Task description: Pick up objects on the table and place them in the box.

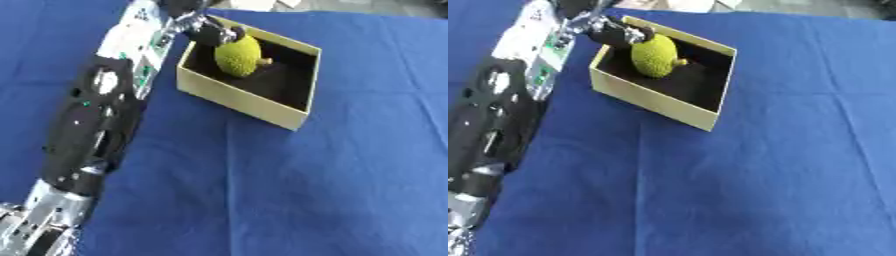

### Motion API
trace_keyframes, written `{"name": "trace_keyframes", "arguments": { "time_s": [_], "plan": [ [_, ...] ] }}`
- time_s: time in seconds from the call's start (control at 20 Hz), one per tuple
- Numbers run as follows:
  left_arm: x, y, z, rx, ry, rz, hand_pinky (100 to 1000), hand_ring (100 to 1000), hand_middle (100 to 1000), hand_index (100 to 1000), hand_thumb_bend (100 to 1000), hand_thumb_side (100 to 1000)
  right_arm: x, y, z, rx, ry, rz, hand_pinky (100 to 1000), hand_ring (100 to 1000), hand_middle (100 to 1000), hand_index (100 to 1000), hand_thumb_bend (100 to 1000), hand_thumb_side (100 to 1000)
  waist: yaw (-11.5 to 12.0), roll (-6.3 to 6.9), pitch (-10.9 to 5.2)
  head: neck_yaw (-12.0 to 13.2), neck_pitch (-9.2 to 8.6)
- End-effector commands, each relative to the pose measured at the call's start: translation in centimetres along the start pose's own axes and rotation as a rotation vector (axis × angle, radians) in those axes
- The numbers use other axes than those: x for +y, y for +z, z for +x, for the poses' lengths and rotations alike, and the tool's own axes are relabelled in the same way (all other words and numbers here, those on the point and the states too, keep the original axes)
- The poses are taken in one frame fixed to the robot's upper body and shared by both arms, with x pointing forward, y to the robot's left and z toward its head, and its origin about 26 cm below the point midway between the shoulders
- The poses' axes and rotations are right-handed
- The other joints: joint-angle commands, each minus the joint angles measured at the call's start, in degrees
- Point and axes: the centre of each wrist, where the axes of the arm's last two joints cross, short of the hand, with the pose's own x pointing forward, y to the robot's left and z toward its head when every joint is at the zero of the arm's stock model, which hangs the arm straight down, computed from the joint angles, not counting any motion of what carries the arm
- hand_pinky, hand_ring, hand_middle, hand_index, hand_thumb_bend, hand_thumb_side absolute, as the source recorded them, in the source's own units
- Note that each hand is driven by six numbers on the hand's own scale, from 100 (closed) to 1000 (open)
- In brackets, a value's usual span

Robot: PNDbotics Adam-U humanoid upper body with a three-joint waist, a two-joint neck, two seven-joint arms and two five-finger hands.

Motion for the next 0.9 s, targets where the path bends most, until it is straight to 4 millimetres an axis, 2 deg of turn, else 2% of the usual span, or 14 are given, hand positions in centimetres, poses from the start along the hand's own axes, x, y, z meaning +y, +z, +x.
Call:
{"name": "trace_keyframes", "arguments": {
  "time_s": [0.05, 0.3, 0.45, 0.7, 0.9],
  "plan": [
    [4.4, 0.3, -0.1, -0.045, 0.172, 0.075, 820, 688, 680, 709, 433, 100, -1.1, -0.7, 0.6, -0.04, 0.046, -0.003, 747, 656, 603, 734, 339, 680, 0.61, 0.45, -2.15, -2.67, 1.33],
    [9.7, 3.4, -0.7, -0.053, 0.405, 0.163, 809, 653, 639, 668, 373, 100, -1.6, -0.6, 0.5, -0.042, 0.073, -0.007, 746, 656, 603, 734, 337, 680, 2.77, 1.2, -2.98, -5.36, 2.44],
    [12.0, 6.8, -2.1, 0.049, 0.449, 0.321, 791, 632, 620, 652, 409, 100, -2.1, -0.4, 0.4, -0.034, 0.101, -0.011, 746, 656, 604, 735, 338, 680, 4.88, 1.09, -3.4, -6.87, 3.49],
    [14.6, 10.8, -1.5, 0.115, 0.454, 0.599, 783, 647, 638, 671, 469, 100, -2.7, -0.2, 0.3, -0.034, 0.13, -0.023, 747, 658, 605, 736, 336, 682, 7.2, 0.22, -3.7, -7.82, 4.37],
    [15.3, 13.9, -1.0, 0.118, 0.463, 0.691, 789, 667, 663, 685, 502, 100, -2.9, -0.3, 0.3, -0.045, 0.143, -0.034, 747, 661, 608, 738, 336, 683, 8.5, 0.04, -3.48, -8.07, 3.79]
  ]
}}
